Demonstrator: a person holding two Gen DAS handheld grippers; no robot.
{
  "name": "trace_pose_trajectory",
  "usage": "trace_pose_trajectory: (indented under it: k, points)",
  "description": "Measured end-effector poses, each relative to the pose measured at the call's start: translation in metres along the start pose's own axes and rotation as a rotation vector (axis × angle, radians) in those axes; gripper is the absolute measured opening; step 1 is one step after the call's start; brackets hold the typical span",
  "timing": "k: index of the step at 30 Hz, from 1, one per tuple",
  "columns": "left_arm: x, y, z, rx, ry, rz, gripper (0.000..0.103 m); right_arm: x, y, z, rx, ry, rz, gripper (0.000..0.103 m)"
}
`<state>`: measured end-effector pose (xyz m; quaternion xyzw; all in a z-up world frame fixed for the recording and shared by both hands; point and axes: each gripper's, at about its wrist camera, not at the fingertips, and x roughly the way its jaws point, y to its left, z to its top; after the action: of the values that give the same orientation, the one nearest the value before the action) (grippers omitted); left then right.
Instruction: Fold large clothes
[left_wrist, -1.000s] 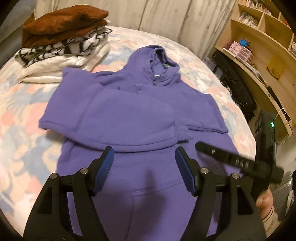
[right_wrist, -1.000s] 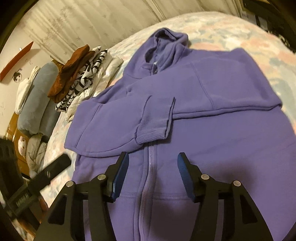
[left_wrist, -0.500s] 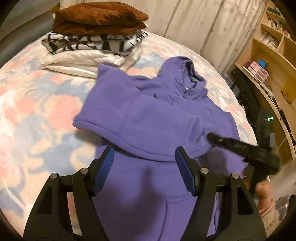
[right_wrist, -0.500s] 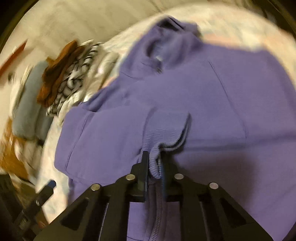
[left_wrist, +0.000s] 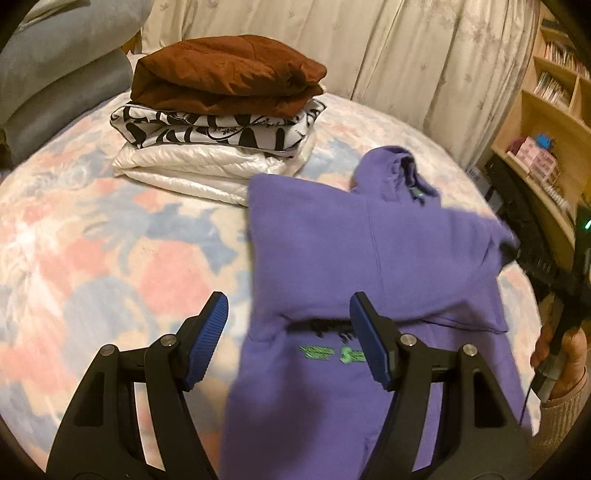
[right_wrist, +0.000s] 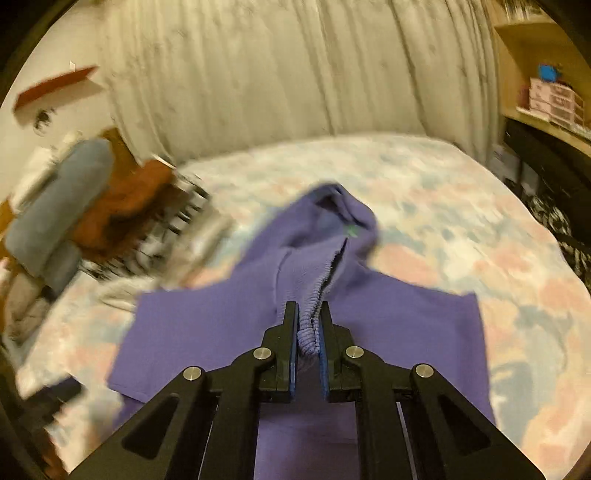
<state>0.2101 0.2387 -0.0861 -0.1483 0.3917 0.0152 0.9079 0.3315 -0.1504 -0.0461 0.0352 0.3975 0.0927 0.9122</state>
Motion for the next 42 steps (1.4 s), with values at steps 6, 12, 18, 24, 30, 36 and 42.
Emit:
trace_pose_trajectory:
  k: [6,12,18,24,30,36,42]
  points:
    - [0.055,0.011,0.019,0.017,0.109,0.034,0.066,0.069,-0.055,-0.049,0.083,0.259,-0.042,0.039]
    - [0.110,0.028,0.048,-0.012,0.182,-0.033,0.066,0.073,-0.086,-0.050,0.173,0.230,0.106,0.055]
    - [0.165,0.067,0.066,-0.158,0.222,-0.152,0.066,0.091,-0.077,-0.033,0.159,0.228,0.171,0.056]
    - [0.188,0.078,0.069,-0.171,0.209,-0.263,0.066,0.138,-0.074,-0.021,0.169,0.251,0.164,0.056]
    - [0.198,0.072,0.075,-0.176,0.201,-0.303,0.063,0.152,-0.069,-0.021,0.106,0.199,0.166,0.047]
    - [0.178,0.026,0.090,-0.025,0.129,-0.126,0.015,0.125,-0.044,-0.018,-0.004,0.100,0.125,0.017]
    - [0.130,-0.042,0.081,0.309,-0.128,0.155,0.014,0.088,-0.017,-0.014,-0.081,-0.089,-0.009,0.016]
